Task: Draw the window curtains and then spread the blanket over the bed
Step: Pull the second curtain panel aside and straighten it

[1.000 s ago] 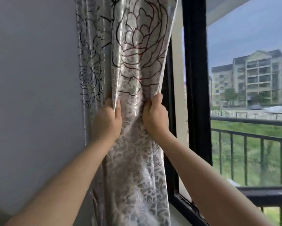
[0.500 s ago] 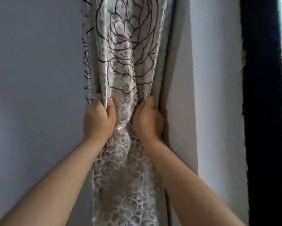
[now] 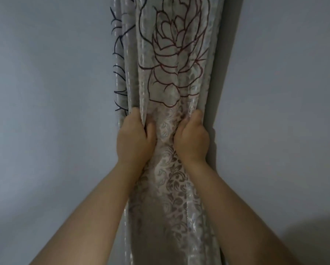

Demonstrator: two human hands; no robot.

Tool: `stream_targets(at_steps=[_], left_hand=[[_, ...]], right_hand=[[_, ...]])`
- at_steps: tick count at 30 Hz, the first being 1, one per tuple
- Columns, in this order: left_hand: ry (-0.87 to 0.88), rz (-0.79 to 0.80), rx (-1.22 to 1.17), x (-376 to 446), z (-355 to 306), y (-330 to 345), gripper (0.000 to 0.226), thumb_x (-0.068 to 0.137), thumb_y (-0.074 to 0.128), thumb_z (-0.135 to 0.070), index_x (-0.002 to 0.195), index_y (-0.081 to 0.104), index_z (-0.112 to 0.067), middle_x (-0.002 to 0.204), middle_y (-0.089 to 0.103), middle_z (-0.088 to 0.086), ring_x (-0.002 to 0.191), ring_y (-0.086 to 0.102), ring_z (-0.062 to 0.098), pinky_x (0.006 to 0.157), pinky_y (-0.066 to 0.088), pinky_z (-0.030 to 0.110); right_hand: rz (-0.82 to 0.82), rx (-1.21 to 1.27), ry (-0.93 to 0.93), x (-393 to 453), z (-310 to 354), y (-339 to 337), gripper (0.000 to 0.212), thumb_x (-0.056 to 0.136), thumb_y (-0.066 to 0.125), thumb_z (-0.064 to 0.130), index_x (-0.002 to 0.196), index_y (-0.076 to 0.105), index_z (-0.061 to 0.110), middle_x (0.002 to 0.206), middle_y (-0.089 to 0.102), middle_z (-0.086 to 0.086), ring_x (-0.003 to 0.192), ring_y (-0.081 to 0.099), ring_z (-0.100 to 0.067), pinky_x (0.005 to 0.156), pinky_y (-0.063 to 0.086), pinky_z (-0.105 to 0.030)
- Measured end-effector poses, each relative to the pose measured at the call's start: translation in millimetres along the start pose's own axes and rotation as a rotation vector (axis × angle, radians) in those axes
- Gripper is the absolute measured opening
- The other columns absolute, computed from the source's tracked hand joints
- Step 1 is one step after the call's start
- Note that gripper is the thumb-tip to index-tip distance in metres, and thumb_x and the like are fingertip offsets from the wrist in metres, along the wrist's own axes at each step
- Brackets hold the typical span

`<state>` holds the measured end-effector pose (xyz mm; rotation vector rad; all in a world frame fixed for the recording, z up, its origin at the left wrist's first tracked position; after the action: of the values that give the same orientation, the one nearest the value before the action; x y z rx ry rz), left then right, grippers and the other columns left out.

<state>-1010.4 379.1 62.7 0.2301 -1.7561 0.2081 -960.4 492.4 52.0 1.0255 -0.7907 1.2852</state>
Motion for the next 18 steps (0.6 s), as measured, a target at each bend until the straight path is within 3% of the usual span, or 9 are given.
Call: stream_targets(at_steps=[2,6,8,10,12,15,18], left_hand=[[-0.007,0.012,-0.020,10,24,10,0.033,0.083,0.035,-0.027,0.090,0.050,0.001,0.075,0.049,0.010,0.069,0.045,0.020,0.059,0.036,0.031],[-0.006,0.140,0.096,19,82,34,0.029,0.090,0.042,-0.023,0.089,0.051,0.004,0.079,0.059,0.023,0.067,0.058,0.033,0.057,0.047,0.039],[0.019,0.250,0.203,14,95,47,0.023,0.084,0.044,-0.021,0.082,0.051,0.001,0.066,0.061,0.019,0.050,0.060,0.031,0.039,0.043,0.027],[0.165,0.205,0.356,12,96,56,0.018,0.075,0.042,-0.023,0.079,0.047,-0.005,0.055,0.060,0.012,0.039,0.055,0.025,0.030,0.034,0.020],[0.265,0.175,0.431,10,97,58,0.022,0.074,0.042,-0.022,0.075,0.054,-0.004,0.054,0.059,0.012,0.039,0.055,0.025,0.030,0.033,0.019],[0.266,0.166,0.323,3,95,52,0.030,0.075,0.040,-0.023,0.071,0.058,0.001,0.056,0.058,0.017,0.040,0.056,0.028,0.031,0.037,0.021],[0.195,0.247,0.218,2,91,46,0.029,0.082,0.043,-0.021,0.080,0.056,0.005,0.069,0.059,0.024,0.052,0.060,0.033,0.038,0.037,0.027]], right_hand=[[-0.013,0.016,0.005,1,-6,31,0.033,0.092,0.035,0.011,0.109,0.048,-0.013,0.082,0.066,-0.030,0.068,0.063,-0.042,0.052,0.031,-0.031],[0.043,-0.003,0.051,-11,-20,99,0.030,0.093,0.034,0.013,0.105,0.048,-0.011,0.081,0.065,-0.028,0.070,0.062,-0.040,0.052,0.035,-0.033],[0.039,-0.046,0.013,-20,-27,121,0.031,0.089,0.040,0.017,0.100,0.050,-0.010,0.084,0.064,-0.030,0.071,0.062,-0.042,0.054,0.041,-0.036],[0.053,-0.073,-0.031,-24,-31,126,0.031,0.085,0.048,0.019,0.097,0.051,-0.009,0.085,0.065,-0.030,0.071,0.062,-0.042,0.055,0.046,-0.039],[0.050,-0.085,-0.016,-26,-35,124,0.033,0.084,0.046,0.021,0.097,0.049,-0.009,0.083,0.065,-0.029,0.069,0.062,-0.041,0.054,0.044,-0.037],[0.069,-0.061,0.079,-29,-40,110,0.027,0.090,0.033,0.019,0.096,0.046,-0.004,0.077,0.063,-0.024,0.066,0.060,-0.037,0.052,0.038,-0.034],[0.262,-0.100,0.068,-28,-42,95,0.015,0.093,0.026,0.030,0.088,0.034,0.019,0.071,0.055,-0.008,0.067,0.058,-0.032,0.058,0.049,-0.039]])
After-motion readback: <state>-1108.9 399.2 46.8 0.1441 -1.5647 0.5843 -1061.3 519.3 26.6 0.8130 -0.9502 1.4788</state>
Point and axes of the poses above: each hand's wrist, its own x-axis towards the middle knuckle, its own y-axis out of the palm, z = x × y, the point moved 3 cm from there along x, towards the middle knuckle
